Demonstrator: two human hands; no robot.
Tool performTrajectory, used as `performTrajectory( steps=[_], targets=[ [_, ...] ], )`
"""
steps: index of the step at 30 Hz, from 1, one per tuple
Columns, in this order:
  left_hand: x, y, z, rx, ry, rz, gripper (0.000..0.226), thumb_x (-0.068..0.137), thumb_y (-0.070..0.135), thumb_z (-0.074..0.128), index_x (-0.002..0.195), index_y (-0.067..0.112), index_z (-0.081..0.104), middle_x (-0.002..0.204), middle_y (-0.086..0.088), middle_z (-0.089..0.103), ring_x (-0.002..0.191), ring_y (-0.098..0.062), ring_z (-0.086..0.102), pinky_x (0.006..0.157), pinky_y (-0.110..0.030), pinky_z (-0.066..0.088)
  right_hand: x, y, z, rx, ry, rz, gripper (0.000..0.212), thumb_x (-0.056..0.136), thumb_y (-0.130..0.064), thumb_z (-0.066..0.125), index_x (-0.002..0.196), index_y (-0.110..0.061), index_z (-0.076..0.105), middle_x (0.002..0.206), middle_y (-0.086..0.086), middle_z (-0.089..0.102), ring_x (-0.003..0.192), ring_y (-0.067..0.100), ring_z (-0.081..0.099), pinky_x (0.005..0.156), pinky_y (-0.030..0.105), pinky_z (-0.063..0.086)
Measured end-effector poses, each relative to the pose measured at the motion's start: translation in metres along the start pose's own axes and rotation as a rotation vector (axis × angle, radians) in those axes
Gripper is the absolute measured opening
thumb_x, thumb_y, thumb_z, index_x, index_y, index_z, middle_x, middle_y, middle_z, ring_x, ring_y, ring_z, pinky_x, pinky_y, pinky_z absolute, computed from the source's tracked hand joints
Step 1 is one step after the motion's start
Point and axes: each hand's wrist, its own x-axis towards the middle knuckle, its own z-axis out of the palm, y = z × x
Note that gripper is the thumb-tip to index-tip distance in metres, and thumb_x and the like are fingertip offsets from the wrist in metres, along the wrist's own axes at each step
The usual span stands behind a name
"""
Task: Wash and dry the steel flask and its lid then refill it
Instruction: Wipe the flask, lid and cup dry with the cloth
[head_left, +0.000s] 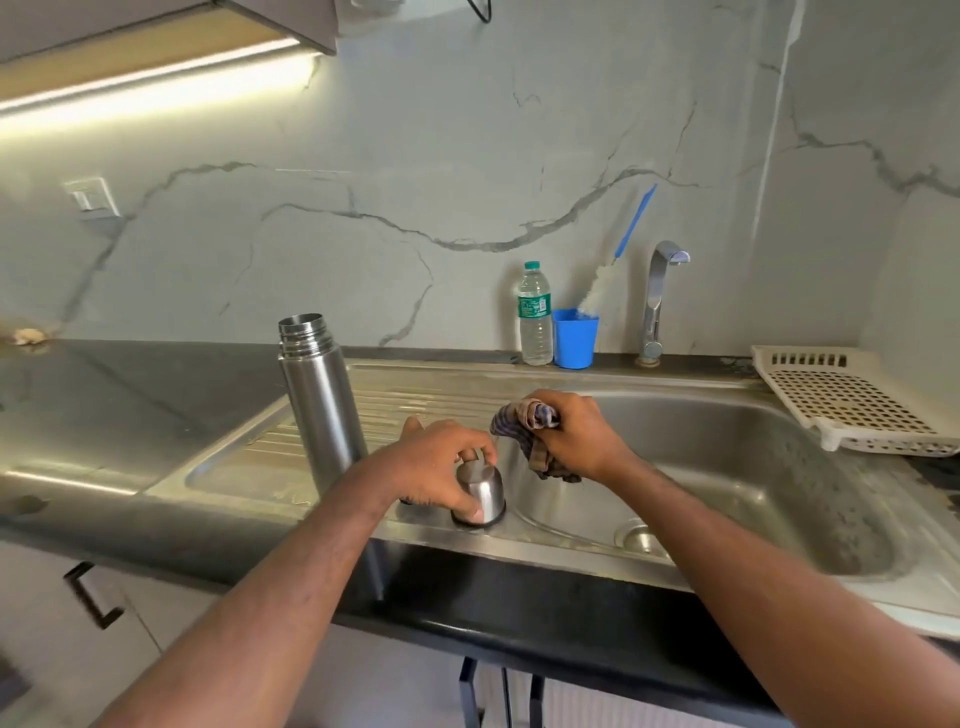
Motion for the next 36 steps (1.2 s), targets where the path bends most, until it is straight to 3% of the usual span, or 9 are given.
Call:
performTrajectory(
  steps=[4, 10, 15, 17, 21, 24, 29, 32, 36],
  targets=[
    [0.001, -0.005, 0.004, 0.023, -0.016, -0.017, 0.061, 0.062, 0.046, 0.087, 0.113, 0.054, 0.054, 0.106, 0.018, 0.051, 0.108, -0.016, 0.045, 0.098, -0.041, 0.030, -0.001, -0.007, 0.005, -0.026, -0.005, -0.004, 0.022, 0.089, -0.012, 0.064, 0.091, -0.034, 0.066, 0.089, -0.005, 0.071, 0.084, 0.014, 0.067, 0.076, 0.031, 0.055],
    [-0.004, 0.001, 0.000, 0.040, -0.029, -0.027, 0.063, 0.070, 0.041, 0.086, 0.122, 0.051, 0.054, 0.111, 0.013, 0.046, 0.111, -0.019, 0.038, 0.097, -0.039, 0.028, -0.006, -0.006, 0.009, -0.088, 0.050, 0.003, 0.020, 0.086, -0.006, 0.064, 0.099, -0.020, 0.070, 0.097, 0.002, 0.066, 0.090, 0.020, 0.061, 0.080, 0.034, 0.051],
    [0.000, 0.004, -0.004, -0.057, 0.078, 0.039, 0.057, 0.074, 0.060, 0.079, 0.124, 0.042, 0.059, 0.116, 0.018, 0.058, 0.117, -0.009, 0.046, 0.113, -0.046, 0.023, -0.013, 0.001, 0.004, 0.141, 0.179, 0.194, 0.024, 0.089, -0.013, 0.073, 0.111, -0.020, 0.067, 0.101, 0.000, 0.069, 0.095, 0.017, 0.062, 0.082, 0.025, 0.047],
    [0.007, 0.008, -0.006, -0.119, 0.181, 0.071, 0.050, 0.076, 0.062, 0.077, 0.116, 0.036, 0.065, 0.110, 0.017, 0.063, 0.113, -0.008, 0.053, 0.113, -0.049, 0.030, -0.014, 0.005, -0.003, 0.244, 0.212, 0.294, 0.026, 0.087, -0.015, 0.077, 0.111, -0.019, 0.066, 0.102, -0.001, 0.068, 0.096, 0.015, 0.062, 0.080, 0.024, 0.049],
    [0.037, 0.022, -0.006, -0.193, 0.281, 0.132, 0.033, 0.078, 0.052, 0.081, 0.099, 0.029, 0.071, 0.096, 0.017, 0.067, 0.096, -0.005, 0.062, 0.102, -0.047, 0.046, -0.016, 0.019, -0.023, 0.350, 0.263, 0.422, 0.014, 0.088, -0.016, 0.073, 0.098, -0.023, 0.067, 0.100, 0.001, 0.072, 0.097, 0.019, 0.067, 0.093, 0.041, 0.057],
    [0.067, 0.042, 0.002, -0.215, 0.239, 0.162, 0.025, 0.078, 0.047, 0.082, 0.091, 0.029, 0.071, 0.092, 0.015, 0.069, 0.091, -0.004, 0.065, 0.094, -0.041, 0.051, -0.019, 0.032, -0.047, 0.369, 0.261, 0.459, 0.010, 0.092, -0.019, 0.070, 0.095, -0.027, 0.068, 0.100, -0.001, 0.072, 0.098, 0.018, 0.068, 0.095, 0.041, 0.056],
    [0.117, 0.094, 0.025, -0.288, 0.073, 0.185, 0.023, 0.081, 0.035, 0.085, 0.093, 0.030, 0.065, 0.094, 0.007, 0.068, 0.089, -0.008, 0.067, 0.086, -0.032, 0.056, -0.027, 0.066, -0.111, 0.273, 0.440, 0.477, 0.025, 0.091, -0.026, 0.073, 0.115, -0.020, 0.073, 0.105, 0.000, 0.074, 0.099, 0.018, 0.069, 0.095, 0.041, 0.056],
    [0.149, 0.130, 0.034, -0.268, 0.008, 0.237, 0.024, 0.081, 0.035, 0.084, 0.095, 0.027, 0.067, 0.095, 0.005, 0.069, 0.091, -0.012, 0.068, 0.089, -0.040, 0.058, -0.034, 0.092, -0.163, 0.284, 0.527, 0.541, 0.020, 0.089, -0.023, 0.077, 0.106, -0.015, 0.072, 0.092, -0.001, 0.072, 0.084, 0.013, 0.068, 0.074, 0.027, 0.056],
    [0.184, 0.184, 0.037, -0.243, -0.031, 0.337, 0.026, 0.082, 0.032, 0.083, 0.100, 0.018, 0.071, 0.095, 0.000, 0.070, 0.093, -0.018, 0.069, 0.089, -0.041, 0.058, -0.046, 0.125, -0.226, 0.365, 0.658, 0.648, 0.029, 0.077, -0.020, 0.082, 0.102, -0.013, 0.069, 0.092, 0.011, 0.075, 0.082, 0.027, 0.074, 0.071, 0.047, 0.064]
  ],
)
